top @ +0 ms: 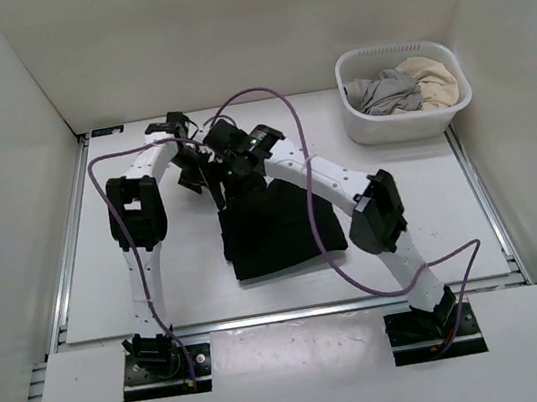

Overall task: Fold and stack the trousers
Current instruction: Fold the trousers

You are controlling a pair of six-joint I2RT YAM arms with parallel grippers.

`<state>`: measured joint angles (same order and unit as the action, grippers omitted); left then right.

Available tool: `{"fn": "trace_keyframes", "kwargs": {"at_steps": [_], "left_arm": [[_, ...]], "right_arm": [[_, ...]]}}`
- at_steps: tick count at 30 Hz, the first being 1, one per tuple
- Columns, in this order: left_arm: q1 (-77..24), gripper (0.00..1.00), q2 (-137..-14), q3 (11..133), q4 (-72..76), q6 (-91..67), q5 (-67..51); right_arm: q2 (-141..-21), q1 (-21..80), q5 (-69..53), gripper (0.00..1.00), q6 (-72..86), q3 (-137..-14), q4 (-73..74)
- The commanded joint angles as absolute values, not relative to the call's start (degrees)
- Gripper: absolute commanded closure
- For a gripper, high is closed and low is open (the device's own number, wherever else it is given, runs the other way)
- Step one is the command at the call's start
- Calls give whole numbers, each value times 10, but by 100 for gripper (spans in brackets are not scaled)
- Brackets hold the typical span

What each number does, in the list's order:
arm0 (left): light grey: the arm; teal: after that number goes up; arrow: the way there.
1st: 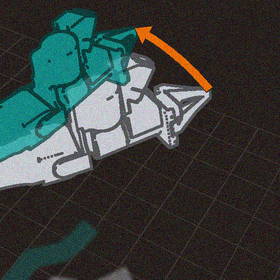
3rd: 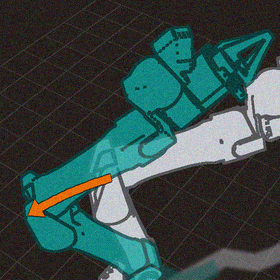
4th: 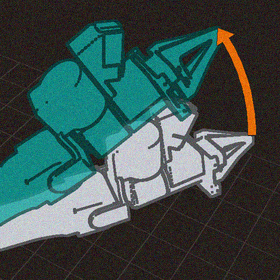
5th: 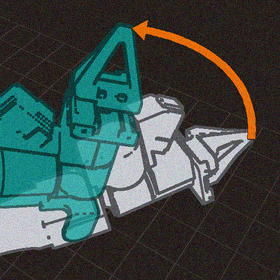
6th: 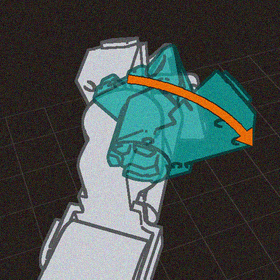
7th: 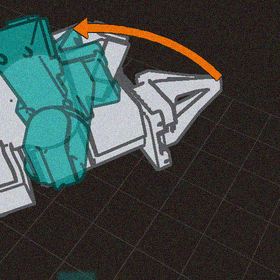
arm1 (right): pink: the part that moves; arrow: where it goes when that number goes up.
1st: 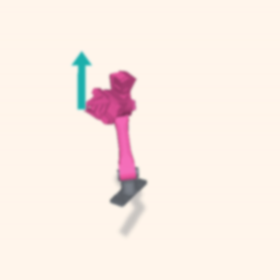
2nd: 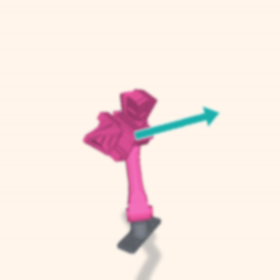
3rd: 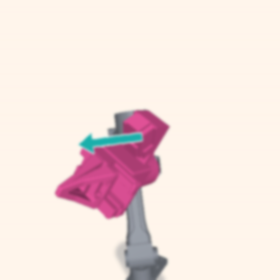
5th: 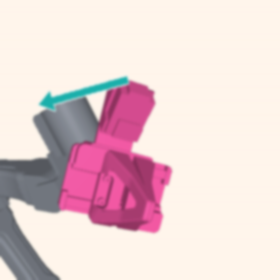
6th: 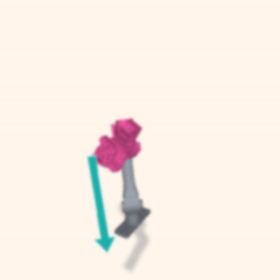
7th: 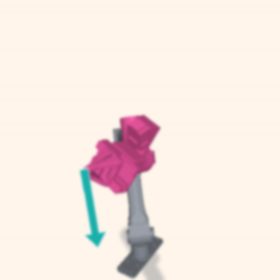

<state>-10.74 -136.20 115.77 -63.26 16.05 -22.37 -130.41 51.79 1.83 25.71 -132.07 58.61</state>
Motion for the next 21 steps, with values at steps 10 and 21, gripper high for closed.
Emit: {"fn": "trace_keyframes", "kwargs": {"at_steps": [10,21], "left_arm": [[-201,0,-1093,985,-575,392,-214],[-303,0,-1193,953,-482,351,-109]], "right_arm": [[-893,337,47,5,323,-838,512],[-841,280,-74,2,297,-589,368]]}}
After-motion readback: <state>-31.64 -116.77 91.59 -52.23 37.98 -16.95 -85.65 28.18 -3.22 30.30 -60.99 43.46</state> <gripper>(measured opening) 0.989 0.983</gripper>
